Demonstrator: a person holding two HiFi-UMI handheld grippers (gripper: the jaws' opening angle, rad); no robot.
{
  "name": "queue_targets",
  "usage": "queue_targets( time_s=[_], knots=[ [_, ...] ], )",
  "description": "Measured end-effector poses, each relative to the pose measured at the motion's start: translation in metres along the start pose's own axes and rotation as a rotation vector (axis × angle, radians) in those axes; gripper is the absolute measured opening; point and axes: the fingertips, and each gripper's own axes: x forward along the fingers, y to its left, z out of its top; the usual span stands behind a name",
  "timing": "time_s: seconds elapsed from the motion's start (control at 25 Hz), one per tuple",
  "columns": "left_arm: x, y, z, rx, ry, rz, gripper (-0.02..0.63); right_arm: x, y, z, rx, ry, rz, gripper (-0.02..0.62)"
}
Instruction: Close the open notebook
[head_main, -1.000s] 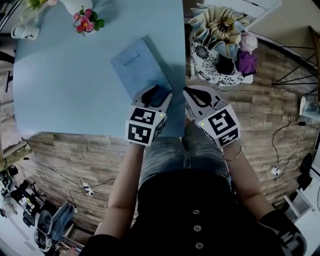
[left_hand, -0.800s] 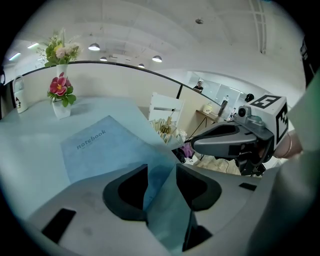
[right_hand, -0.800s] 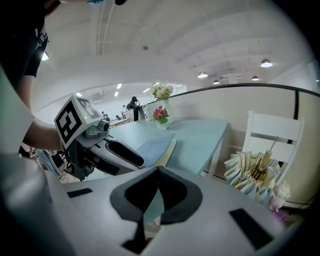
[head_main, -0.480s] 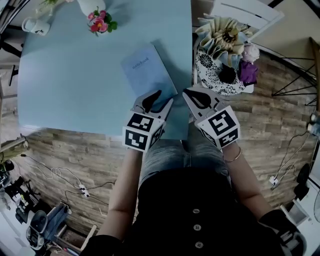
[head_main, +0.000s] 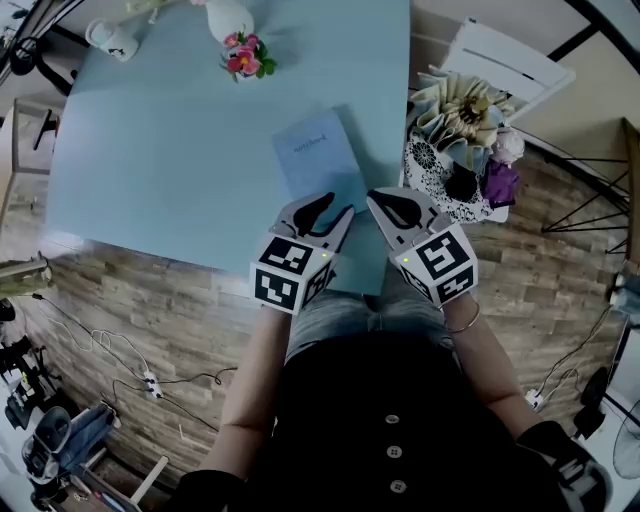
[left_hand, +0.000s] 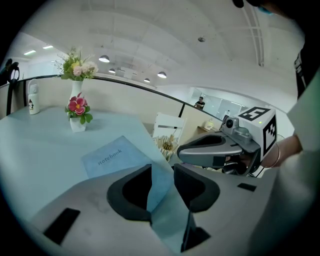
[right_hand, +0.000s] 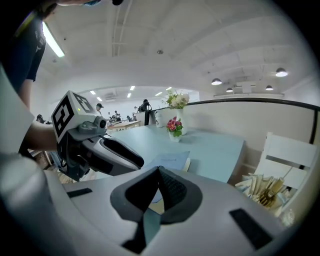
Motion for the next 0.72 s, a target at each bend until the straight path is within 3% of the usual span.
queue_targets(
  time_s=[0.36,0.48,0.72],
  knots=[
    [-0.032,0.011,0.03,0.011,-0.101,0.054,0.095,0.006,0.008,0.036,-0.06,-0.049,0.031,0.005],
    [-0.042,0.016,0.034,-0.029,-0.146,0.06,0.043,0.007,0.01,0.047,-0.043,-0.075,0.04,0.005],
    [-0.058,0.023,0.037,-0.068,-0.217,0.07,0.028,0.007,0.016,0.058,-0.033,-0.109,0.051,0.005]
  ],
)
